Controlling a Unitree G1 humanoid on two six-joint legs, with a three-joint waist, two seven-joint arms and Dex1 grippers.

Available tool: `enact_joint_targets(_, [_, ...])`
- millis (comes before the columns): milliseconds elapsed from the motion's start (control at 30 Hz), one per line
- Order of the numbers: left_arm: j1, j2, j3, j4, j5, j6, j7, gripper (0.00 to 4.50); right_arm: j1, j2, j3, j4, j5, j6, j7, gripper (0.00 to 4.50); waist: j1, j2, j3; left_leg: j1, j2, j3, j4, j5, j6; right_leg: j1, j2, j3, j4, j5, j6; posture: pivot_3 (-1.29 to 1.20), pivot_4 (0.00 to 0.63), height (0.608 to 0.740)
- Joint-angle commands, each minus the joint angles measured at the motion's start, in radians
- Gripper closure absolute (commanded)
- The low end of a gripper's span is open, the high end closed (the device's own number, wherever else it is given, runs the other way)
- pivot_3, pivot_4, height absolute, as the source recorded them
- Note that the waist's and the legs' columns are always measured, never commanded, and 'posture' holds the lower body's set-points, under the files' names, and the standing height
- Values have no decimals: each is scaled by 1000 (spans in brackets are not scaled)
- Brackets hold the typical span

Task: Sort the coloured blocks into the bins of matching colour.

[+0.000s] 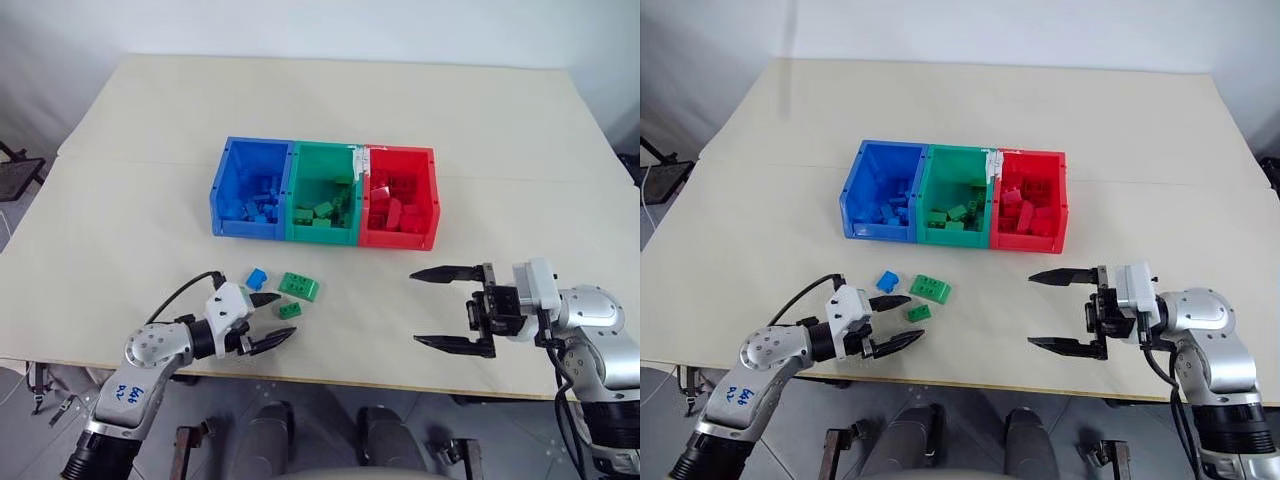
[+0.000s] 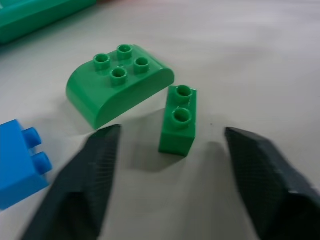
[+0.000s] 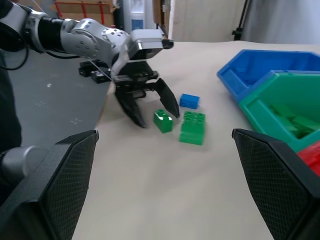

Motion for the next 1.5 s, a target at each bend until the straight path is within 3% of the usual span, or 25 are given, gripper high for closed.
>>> enact_joint_targets(33, [10, -6, -13, -2, 10, -16, 3, 2258, 9, 10, 1, -38, 24, -1, 1, 0, -1, 0, 0, 0, 0, 0, 0, 0, 0, 0, 0, 0, 0, 0, 0, 0, 150, 740])
enact_joint_targets(233, [22, -20, 33, -20, -56, -110, -41, 4050, 5, 6, 1, -41, 36, 11, 12, 0, -1, 0, 0, 0, 0, 0, 0, 0, 0, 0, 0, 0, 0, 0, 0, 0, 150, 740])
enact_joint_targets(400, [-40, 4, 90, -35, -158, -126, -124, 4050, 6, 4, -1, -46, 37, 21, 10, 0, 0, 0, 0, 0, 0, 0, 0, 0, 0, 0, 0, -1, 0, 0, 0, 0, 150, 740])
enact_joint_targets(533, [-185, -2, 105, -6, -186, -118, -119, 4050, -5, 3, -11, -31, 23, 18, -6, 0, 3, 0, 0, 0, 0, -1, 0, 0, 0, 0, 0, -1, 0, 0, 0, 0, 150, 740])
enact_joint_targets(700, [-489, -61, 56, 285, -72, -156, -60, 4050, -30, 9, -16, -5, 14, 24, -39, 0, 10, 0, 0, -1, -1, -2, 3, 0, 0, 1, 0, -2, 2, 0, 1, 0, 150, 740])
enact_joint_targets(867, [-726, -129, -7, 633, 97, -240, 38, 4050, -60, 57, -31, 17, -20, 22, -168, 0, 8, -1, 0, -2, -1, 2, 4, 0, 0, 0, 1, -3, 3, 0, 1, 0, 150, 740])
enact_joint_targets(1167, [-829, -209, -18, 820, 127, -337, 11, 4050, -41, 124, -127, 82, -82, -86, -368, 0, -1, -2, 1, -4, -1, 6, 4, 0, 0, -2, 0, -3, 6, 0, 1, 0, 150, 740])
enact_joint_targets(1200, [-829, -213, -18, 824, 127, -336, 8, 3327, -34, 125, -133, 78, -79, -89, -371, 0, -1, -2, 1, -4, -1, 6, 4, 0, 0, -2, 1, -3, 6, 0, 1, 0, 150, 740])
enact_joint_targets(1333, [-830, -213, -7, 804, 127, -333, 6, 2103, -1, 127, -156, 63, -61, -97, -383, 0, -1, -2, 1, -4, -1, 6, 5, 0, 0, -2, 1, -3, 6, 0, 1, 0, 150, 740])
enact_joint_targets(1500, [-760, -130, 40, 655, 67, -324, -68, 622, -8, 98, -162, 57, -17, -82, -329, 0, -8, -2, 1, -3, 0, 7, 5, 0, 0, -2, 1, -2, 6, 0, 1, 0, 150, 740])
